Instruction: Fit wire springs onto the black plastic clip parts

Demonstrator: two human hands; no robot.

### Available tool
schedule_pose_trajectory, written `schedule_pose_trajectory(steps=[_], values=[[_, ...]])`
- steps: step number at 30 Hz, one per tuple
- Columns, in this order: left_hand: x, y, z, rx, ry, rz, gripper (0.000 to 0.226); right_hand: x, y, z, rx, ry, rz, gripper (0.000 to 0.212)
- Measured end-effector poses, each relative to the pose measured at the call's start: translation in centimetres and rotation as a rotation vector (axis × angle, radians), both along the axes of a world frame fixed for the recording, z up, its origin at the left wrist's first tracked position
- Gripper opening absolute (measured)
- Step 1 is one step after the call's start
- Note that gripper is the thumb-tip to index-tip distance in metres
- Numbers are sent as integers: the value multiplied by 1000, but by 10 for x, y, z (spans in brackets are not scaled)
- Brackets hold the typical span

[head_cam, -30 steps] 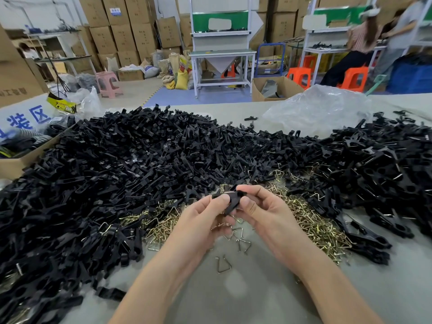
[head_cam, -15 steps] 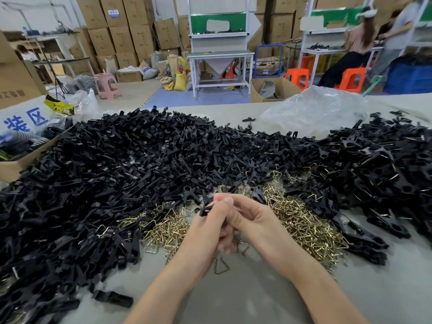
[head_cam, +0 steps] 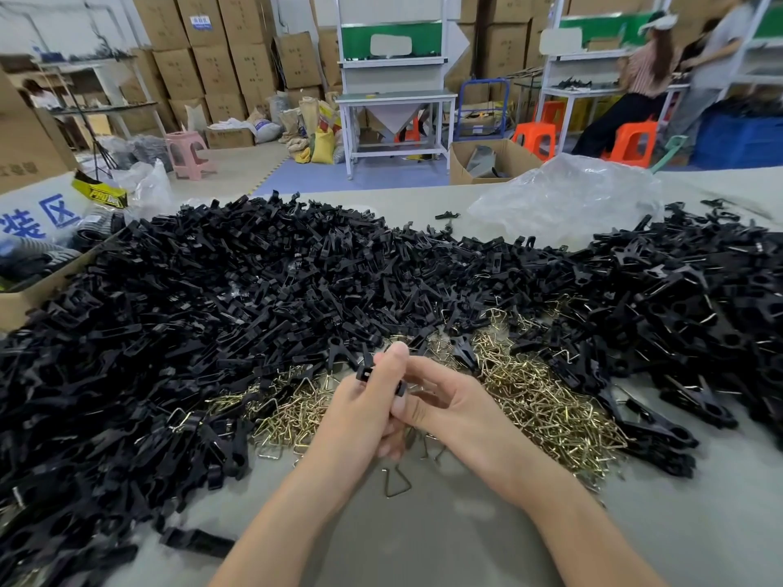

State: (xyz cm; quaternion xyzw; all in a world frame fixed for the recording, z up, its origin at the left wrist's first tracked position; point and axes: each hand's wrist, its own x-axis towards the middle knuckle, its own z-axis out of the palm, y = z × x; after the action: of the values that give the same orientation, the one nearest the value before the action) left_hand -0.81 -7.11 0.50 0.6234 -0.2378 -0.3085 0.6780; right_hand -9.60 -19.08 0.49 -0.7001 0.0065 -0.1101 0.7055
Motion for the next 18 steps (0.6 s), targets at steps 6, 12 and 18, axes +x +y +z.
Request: schedule_pose_trajectory(steps=[6,12,18], values=[[-1,1,0,62,-88,-31,67,-2,4,-4,-458,-62,-259,27],[-9,3,8,-81,-212,-121,55,-6,-26,18,-239,-270,-688,21],[5,13,9,150,-707,433,24,-31,-76,22,661,-265,-813,61]])
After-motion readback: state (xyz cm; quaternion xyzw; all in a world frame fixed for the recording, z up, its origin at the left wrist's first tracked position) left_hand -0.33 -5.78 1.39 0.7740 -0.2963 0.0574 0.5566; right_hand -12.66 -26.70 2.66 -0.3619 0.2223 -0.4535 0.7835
